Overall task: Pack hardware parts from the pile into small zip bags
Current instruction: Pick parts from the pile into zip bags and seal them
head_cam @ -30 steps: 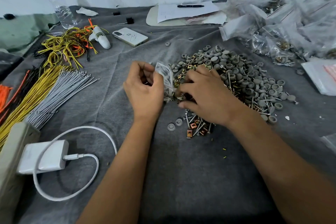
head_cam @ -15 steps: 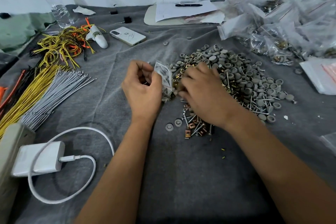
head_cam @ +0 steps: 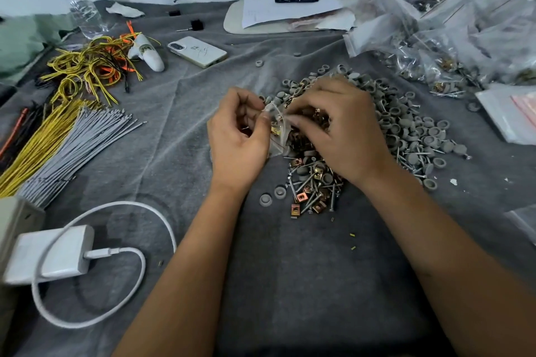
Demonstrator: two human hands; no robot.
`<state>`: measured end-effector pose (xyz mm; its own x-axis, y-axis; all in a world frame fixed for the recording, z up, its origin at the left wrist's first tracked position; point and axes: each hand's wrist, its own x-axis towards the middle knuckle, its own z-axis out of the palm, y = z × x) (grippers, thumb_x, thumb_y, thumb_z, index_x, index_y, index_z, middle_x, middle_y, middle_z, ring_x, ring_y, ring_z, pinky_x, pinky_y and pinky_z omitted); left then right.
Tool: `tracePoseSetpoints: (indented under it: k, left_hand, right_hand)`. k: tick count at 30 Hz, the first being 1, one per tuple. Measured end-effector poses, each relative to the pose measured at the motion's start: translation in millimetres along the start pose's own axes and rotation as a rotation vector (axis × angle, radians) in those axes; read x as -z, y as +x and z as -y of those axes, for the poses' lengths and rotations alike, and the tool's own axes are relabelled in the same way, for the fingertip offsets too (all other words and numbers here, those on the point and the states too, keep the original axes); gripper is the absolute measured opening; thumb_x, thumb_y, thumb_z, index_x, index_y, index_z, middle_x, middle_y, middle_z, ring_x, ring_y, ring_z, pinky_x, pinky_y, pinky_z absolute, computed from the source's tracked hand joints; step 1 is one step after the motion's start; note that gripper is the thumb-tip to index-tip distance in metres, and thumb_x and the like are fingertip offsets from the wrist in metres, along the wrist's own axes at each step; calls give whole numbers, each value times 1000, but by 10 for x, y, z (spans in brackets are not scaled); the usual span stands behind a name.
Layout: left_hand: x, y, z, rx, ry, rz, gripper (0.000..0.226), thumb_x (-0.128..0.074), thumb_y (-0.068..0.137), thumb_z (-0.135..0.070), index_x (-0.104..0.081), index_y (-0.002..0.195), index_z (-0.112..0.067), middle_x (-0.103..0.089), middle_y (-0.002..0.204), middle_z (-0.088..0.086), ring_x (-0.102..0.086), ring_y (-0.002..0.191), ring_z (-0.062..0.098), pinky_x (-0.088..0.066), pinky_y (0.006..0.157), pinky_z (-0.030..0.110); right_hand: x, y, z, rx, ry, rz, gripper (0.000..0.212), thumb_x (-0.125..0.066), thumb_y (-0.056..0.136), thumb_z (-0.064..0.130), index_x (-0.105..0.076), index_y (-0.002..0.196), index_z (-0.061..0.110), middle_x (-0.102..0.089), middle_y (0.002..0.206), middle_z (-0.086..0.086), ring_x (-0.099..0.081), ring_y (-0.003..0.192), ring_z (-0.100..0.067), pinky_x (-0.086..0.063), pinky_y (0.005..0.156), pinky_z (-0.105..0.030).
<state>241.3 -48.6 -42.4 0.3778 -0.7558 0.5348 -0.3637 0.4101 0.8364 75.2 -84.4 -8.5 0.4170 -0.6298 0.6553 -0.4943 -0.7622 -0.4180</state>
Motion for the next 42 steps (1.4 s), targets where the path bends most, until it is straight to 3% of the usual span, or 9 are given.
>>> tracePoseSetpoints:
  k: [6, 9, 12, 21, 25, 31, 37, 39, 42]
  left_hand:
    - [4, 21, 10, 86, -81, -86, 19, -60, 84, -1, -57, 86, -20, -53, 68, -5, -45, 58, 6, -38, 57, 22]
    - [19, 41, 18, 127, -141, -140, 19, -60, 85, -2, -56, 84, -20, -49, 67, 8, -43, 60, 23, -37, 57, 33]
    - [29, 62, 22, 174, -198, -177, 16, -60, 83, -4, -55, 83, -20, -47, 72, 15, -40, 66, 33, -34, 60, 43]
    - [25, 55, 5, 191, -171, -166, 15, -60, 82, -5, -56, 83, -19, -48, 73, 18, -41, 66, 35, -36, 61, 45]
    - [27, 56, 12, 196, -164, -170, 14, -60, 82, -5, -56, 83, -19, -48, 73, 19, -41, 66, 34, -36, 61, 47]
    - [23, 57, 1, 195, -169, -179, 16, -59, 82, -2, -56, 83, -18, -49, 72, 18, -42, 66, 33, -36, 60, 45]
    - [16, 46, -22, 181, -174, -164, 17, -57, 82, -1, -55, 84, -17, -48, 71, 16, -41, 65, 30, -34, 57, 39]
    - [15, 41, -21, 163, -159, -154, 17, -57, 82, -1, -55, 84, -17, -48, 70, 14, -42, 64, 27, -35, 56, 36]
    - [4, 25, -12, 107, -93, -92, 18, -58, 82, 0, -56, 85, -17, -51, 67, 5, -46, 60, 20, -41, 56, 36]
  right_hand:
    - [266, 10, -63, -16, 152, 473, 12, -87, 79, 31, -82, 88, 26, -66, 86, 12, -57, 90, -11, -46, 89, -38]
    - [296, -10, -17, -24, 208, 718, 19, -88, 73, 46, -81, 88, 37, -61, 90, 14, -49, 98, -5, -37, 91, -28]
    - [247, -22, 33, -1, 25, 879, 28, -85, 71, 57, -78, 96, 46, -54, 97, 14, -38, 100, -8, -32, 95, -35]
    - [133, -48, 120, 15, -113, 744, 9, -70, 92, 47, -77, 92, 42, -52, 91, 16, -35, 99, -9, -31, 98, -40]
    - [151, -38, 143, 22, -34, 653, 7, -79, 85, 42, -77, 90, 38, -55, 99, 11, -39, 102, -10, -34, 102, -38]
    - [157, -76, 214, 28, -78, 837, 25, -84, 70, 62, -77, 86, 44, -47, 102, 23, -29, 105, -5, -21, 100, -39]
    - [153, -84, 274, 62, -121, 925, 21, -84, 77, 50, -73, 82, 33, -50, 102, 21, -30, 105, -3, -20, 112, -50]
    - [183, -63, 283, 19, 73, 831, 18, -85, 79, 40, -70, 81, 31, -58, 95, 22, -40, 101, 6, -28, 107, -39]
    - [198, -29, 196, -111, 318, 401, 15, -86, 81, 21, -73, 87, 20, -70, 84, 13, -65, 81, -1, -52, 79, -22]
